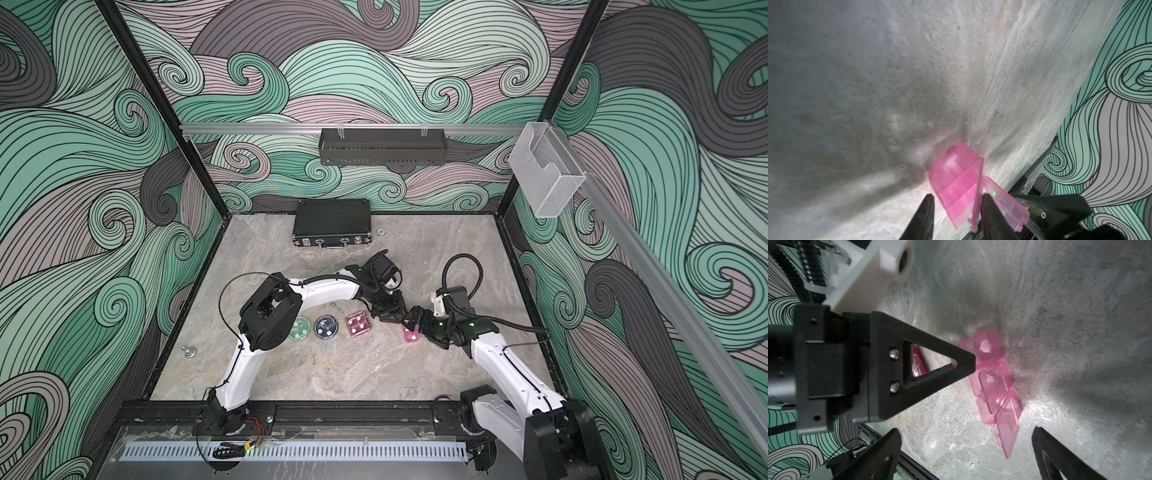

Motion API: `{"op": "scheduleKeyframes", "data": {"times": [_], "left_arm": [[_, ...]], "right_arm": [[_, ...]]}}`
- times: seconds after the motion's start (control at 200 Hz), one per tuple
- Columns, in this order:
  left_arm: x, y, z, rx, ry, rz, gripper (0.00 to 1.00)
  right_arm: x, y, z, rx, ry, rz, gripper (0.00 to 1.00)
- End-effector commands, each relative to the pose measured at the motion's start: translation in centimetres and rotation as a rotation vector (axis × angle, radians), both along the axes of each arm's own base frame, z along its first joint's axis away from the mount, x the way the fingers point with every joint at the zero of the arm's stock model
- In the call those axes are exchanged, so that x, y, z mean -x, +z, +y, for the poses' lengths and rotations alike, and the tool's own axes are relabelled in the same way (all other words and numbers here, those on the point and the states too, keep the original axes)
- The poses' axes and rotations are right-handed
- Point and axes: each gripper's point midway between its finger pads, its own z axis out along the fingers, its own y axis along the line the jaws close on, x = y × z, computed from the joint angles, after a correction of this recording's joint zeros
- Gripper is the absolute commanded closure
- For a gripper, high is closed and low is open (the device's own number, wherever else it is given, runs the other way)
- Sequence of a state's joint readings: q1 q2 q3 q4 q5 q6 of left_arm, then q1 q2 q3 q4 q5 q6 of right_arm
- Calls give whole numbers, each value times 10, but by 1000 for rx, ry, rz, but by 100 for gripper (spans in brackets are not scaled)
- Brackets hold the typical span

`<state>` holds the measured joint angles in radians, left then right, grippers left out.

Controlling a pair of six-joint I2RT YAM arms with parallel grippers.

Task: Close pillboxes
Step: Close the lid on the pillbox.

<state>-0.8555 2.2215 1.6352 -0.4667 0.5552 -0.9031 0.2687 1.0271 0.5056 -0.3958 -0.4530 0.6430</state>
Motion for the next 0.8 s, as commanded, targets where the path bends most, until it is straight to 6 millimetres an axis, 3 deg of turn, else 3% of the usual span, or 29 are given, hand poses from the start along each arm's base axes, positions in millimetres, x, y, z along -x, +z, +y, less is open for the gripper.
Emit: {"op": "scheduleKeyframes", "data": {"times": [0.0, 0.596, 0.796], "left_arm": [[0, 14, 2, 10, -16, -34, 62], [-7, 21, 10, 36, 9, -50, 70], [-9, 13, 10, 37, 20, -31, 79]], "right_arm": [[-3, 3, 1, -6, 7, -16, 0], [-3, 2, 1, -8, 8, -15, 0], [-3, 1, 2, -10, 7, -11, 0]]}}
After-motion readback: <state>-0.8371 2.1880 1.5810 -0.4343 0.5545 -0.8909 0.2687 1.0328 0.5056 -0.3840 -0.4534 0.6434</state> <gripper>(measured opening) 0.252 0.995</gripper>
